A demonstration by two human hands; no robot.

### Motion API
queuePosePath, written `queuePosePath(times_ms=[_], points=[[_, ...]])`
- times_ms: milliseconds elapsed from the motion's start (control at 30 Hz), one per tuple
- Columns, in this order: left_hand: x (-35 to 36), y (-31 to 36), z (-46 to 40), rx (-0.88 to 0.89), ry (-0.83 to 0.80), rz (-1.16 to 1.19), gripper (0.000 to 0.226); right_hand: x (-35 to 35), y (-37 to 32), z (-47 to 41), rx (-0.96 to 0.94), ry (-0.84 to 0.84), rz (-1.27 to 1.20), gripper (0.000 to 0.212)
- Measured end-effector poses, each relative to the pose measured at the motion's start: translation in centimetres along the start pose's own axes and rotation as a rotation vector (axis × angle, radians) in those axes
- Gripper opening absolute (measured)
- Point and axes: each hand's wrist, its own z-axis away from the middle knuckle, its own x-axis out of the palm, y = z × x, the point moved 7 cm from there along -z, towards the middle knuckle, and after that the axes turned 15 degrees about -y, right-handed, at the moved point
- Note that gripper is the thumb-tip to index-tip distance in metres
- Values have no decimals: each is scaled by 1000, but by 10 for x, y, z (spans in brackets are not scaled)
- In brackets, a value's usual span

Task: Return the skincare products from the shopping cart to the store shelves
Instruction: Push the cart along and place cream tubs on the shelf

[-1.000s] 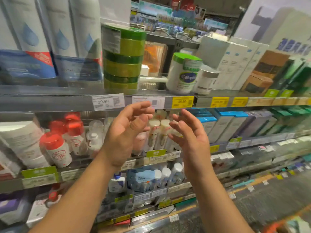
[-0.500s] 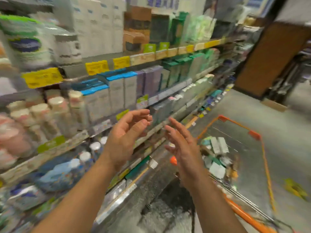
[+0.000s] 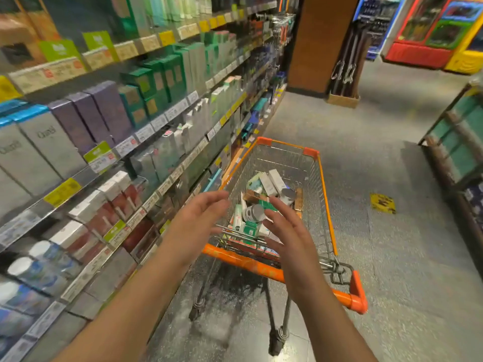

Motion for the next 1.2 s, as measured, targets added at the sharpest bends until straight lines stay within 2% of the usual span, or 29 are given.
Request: queuePosePath(times_ms=[100, 467, 567, 800, 933, 1000, 1200], points=[[4, -9, -23, -66, 2, 6, 18, -18, 8, -4, 34, 56, -29, 26], [-9, -49, -138, -192, -85, 121, 11, -69, 23, -73, 123, 287, -19, 29], [-22, -58, -170, -234, -97, 120, 17, -79, 27, -100, 162, 333, 18, 28], [-22, -87, -233, -351, -178, 88, 11, -110, 51, -142, 240, 447, 58, 29], [-10, -102, -260, -423, -228, 67, 9, -136, 70, -164, 332, 434, 191, 39], [-2, -111, -273, -455, -257, 53, 15, -151, 87, -179, 413, 407, 281, 48], [18, -152, -307, -593, -260, 9, 17, -192, 155, -242, 572, 194, 608, 65]])
